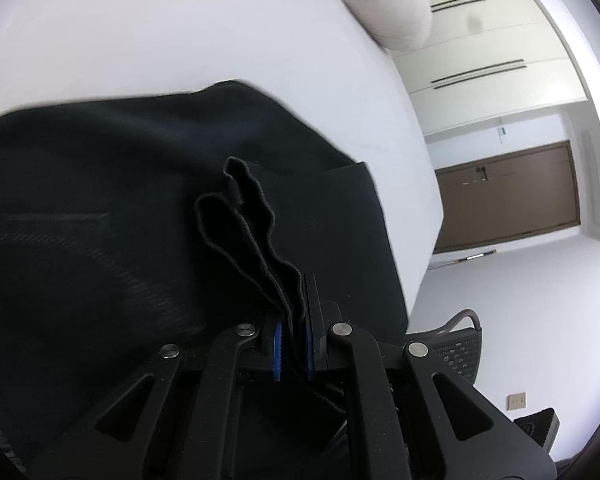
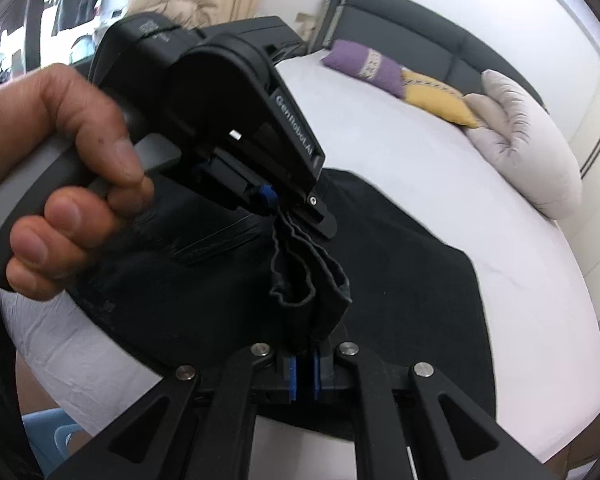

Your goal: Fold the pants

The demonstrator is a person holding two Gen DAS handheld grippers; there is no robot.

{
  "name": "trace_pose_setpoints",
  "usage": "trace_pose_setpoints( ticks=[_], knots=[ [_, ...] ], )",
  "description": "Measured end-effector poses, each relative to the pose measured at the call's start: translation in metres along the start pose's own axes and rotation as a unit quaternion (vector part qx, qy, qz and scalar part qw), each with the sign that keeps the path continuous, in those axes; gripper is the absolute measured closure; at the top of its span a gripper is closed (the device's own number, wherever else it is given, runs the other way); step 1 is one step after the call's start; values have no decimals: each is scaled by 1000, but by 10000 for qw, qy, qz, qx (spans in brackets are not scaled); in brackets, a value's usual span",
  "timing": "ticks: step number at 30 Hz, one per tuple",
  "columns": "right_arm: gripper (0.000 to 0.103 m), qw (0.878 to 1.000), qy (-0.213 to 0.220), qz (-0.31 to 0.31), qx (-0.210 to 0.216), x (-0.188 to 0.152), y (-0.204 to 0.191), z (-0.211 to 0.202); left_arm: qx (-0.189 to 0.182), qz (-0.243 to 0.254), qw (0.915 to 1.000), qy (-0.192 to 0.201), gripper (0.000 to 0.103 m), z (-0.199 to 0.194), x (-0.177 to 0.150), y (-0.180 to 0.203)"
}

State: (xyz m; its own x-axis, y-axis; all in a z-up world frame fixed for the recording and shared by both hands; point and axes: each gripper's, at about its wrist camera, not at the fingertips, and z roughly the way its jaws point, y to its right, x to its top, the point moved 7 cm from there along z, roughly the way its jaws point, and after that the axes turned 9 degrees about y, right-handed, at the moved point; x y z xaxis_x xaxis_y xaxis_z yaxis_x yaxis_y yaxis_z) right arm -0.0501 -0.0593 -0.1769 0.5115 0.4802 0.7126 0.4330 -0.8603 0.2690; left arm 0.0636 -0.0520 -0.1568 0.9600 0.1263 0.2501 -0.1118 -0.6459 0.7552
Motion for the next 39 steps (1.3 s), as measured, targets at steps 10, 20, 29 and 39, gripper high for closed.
trace_pose_setpoints(
  ticks=[10, 20, 29, 39],
  knots=[
    [95, 9992, -365, -145, 45, 1, -18, 20, 376, 368, 9986, -3, 96, 24, -4, 2],
    [59, 9932, -452, 840, 664, -16, 5, 17, 556, 399, 9976, 119, 94, 16, -19, -14],
    [77, 9443, -440, 2318, 2294, -26, 71, -32, 1795, 1205, 9738, 699, 94, -13, -17, 8],
    [81, 8673, -299, 4052, 2877, -12, 221, 35, 1773, 2170, 9597, 214, 94, 52, -66, 50]
  ],
)
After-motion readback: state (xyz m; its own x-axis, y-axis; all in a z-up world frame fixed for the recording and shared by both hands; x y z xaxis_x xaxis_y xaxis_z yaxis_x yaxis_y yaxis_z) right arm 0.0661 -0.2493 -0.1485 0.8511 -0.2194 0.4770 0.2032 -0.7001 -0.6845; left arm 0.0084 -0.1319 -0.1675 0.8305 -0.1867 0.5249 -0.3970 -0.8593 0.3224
